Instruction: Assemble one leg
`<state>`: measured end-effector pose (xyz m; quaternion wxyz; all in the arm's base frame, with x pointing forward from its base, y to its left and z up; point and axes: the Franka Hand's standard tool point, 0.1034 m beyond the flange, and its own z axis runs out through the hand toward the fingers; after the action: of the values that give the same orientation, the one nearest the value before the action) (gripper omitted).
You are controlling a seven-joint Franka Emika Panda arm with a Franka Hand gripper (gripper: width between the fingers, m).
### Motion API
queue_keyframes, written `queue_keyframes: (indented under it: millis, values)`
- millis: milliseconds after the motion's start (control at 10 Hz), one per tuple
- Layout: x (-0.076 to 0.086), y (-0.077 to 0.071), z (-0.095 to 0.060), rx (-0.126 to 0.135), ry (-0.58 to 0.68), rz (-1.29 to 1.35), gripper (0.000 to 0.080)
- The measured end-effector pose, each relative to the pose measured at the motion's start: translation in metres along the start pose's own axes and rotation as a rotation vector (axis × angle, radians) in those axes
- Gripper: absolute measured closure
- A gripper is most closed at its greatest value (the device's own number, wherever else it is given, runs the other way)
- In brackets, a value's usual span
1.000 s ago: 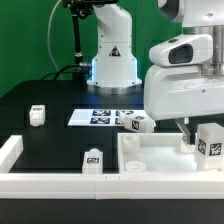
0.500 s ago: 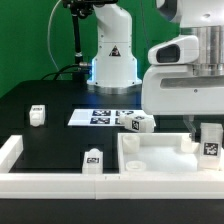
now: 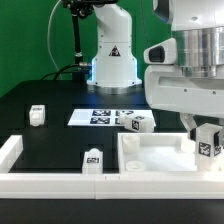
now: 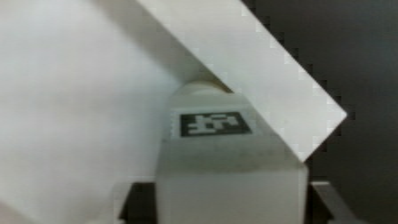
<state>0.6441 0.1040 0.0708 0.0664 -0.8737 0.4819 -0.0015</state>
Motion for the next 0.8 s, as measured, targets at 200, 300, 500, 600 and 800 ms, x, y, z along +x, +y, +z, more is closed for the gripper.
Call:
queue_keyframes:
  millis: [200,300,500,600,800]
  values:
    - [0.001,0.001,0.0,0.005,-0.011,0.055,0.0511]
    - [0.001,0.001,0.0,0.006,-0.011,0.034,0.0507]
    - [-0.002,0.001,-0.002,-0.038,-0.026,-0.185,0.0282]
    - [-0.003,0.0,-0.005,-0.069,-0.046,-0.38,0.0282]
    - [-0.01,-0.001,-0.005,-0.078,-0.085,-0.647,0.0157]
